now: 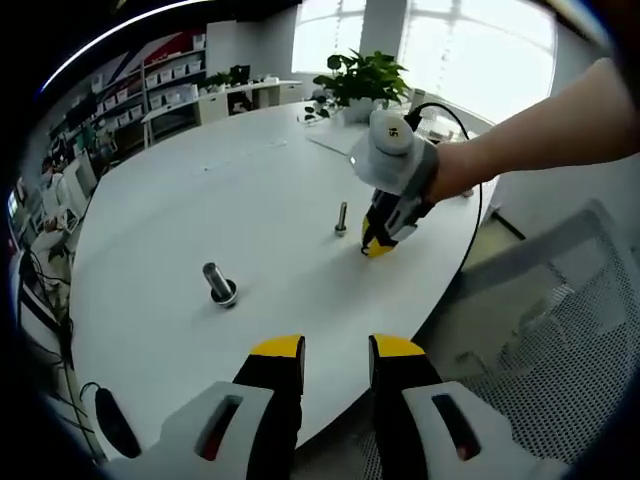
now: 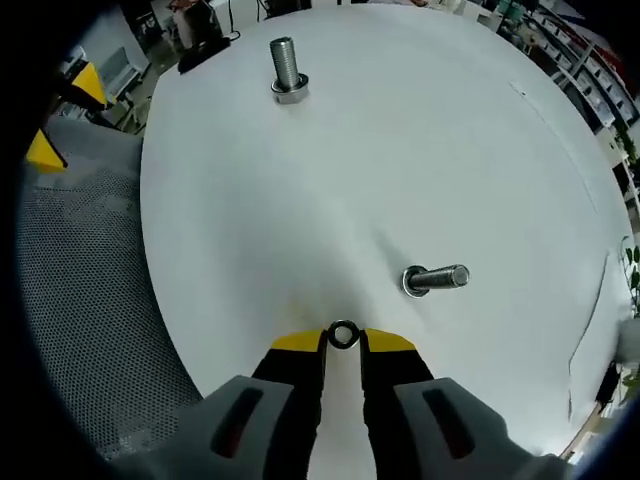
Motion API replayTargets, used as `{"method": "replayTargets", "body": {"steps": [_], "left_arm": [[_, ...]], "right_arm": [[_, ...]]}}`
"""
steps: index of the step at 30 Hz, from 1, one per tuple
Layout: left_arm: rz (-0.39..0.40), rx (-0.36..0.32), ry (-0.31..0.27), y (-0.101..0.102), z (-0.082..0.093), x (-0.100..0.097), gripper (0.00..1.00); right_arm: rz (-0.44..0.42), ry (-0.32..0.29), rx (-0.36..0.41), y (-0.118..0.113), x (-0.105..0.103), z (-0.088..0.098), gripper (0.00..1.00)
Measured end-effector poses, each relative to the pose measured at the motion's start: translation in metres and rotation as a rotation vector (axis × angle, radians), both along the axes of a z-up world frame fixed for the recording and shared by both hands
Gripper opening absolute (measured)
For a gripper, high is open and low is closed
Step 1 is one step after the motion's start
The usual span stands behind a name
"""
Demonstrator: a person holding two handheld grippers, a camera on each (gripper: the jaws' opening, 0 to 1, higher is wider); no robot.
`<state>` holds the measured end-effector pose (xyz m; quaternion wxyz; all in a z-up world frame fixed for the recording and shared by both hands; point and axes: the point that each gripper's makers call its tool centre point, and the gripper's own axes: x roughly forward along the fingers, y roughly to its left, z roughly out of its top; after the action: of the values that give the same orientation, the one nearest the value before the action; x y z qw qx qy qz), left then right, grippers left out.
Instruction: Place the washer onto the threaded stud by aligning its center hole with the stud, sliding it down to the base, and recovering from edge contact or off-axis alignment until the washer reaches the visible bottom stop.
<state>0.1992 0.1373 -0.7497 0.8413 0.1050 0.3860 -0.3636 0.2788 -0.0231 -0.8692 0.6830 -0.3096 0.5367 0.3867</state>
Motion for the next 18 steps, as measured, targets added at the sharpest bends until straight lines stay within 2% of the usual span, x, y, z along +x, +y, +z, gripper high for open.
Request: {"method": "replayTargets", "body": {"steps": [6, 10, 13, 18], "left_arm": [[0.002, -0.001, -0.002, 0.0, 0.0004, 0.0007, 0.23], [0.001, -0.003, 0.0, -0.0001, -0.0001, 0.0002, 0.23], [0.0, -0.004, 0.001, -0.0003, -0.0002, -0.0004, 0.23], [0.021, -0.013, -0.009, 0.0023, 0.0028, 0.0035, 0.24]], "right_arm": [[-0.018, 0.004, -0.015, 0.0011, 0.0, -0.0005, 0.14], [0.0, -0.036, -0.042, 0.0027, -0.0022, -0.0006, 0.14], [-0.039, -0.058, -0.022, 0.0011, -0.001, 0.0006, 0.14], [-0.068, -0.051, 0.004, -0.0006, 0.0005, 0.001, 0.14]]}}
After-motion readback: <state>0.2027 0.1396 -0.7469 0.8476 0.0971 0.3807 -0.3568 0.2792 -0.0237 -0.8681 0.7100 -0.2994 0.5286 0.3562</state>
